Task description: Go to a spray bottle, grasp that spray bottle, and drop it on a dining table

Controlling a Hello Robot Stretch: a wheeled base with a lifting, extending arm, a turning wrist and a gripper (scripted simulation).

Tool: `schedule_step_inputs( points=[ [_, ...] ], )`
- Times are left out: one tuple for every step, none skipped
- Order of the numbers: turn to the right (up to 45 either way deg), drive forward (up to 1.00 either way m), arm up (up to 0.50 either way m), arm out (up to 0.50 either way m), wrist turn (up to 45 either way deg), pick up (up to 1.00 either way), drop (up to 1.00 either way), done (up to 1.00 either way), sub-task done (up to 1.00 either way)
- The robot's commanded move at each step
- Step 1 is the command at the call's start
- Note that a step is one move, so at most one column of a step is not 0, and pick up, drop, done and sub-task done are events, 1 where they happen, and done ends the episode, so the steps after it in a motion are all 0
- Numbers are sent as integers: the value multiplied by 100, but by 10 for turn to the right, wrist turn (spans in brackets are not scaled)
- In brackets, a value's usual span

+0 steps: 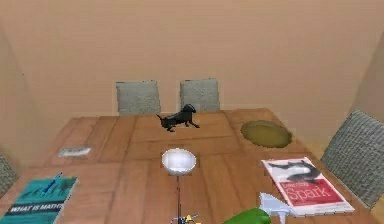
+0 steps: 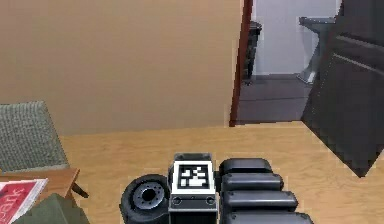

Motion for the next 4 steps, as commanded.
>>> schedule_step_inputs(
  points=[
    [-450, 0, 0, 0, 0, 0, 0, 0, 0],
    [-30, 0, 0, 0, 0, 0, 0, 0, 0],
    [450, 0, 0, 0, 0, 0, 0, 0, 0],
    [390, 0, 0, 0, 0, 0, 0, 0, 0]
  ],
)
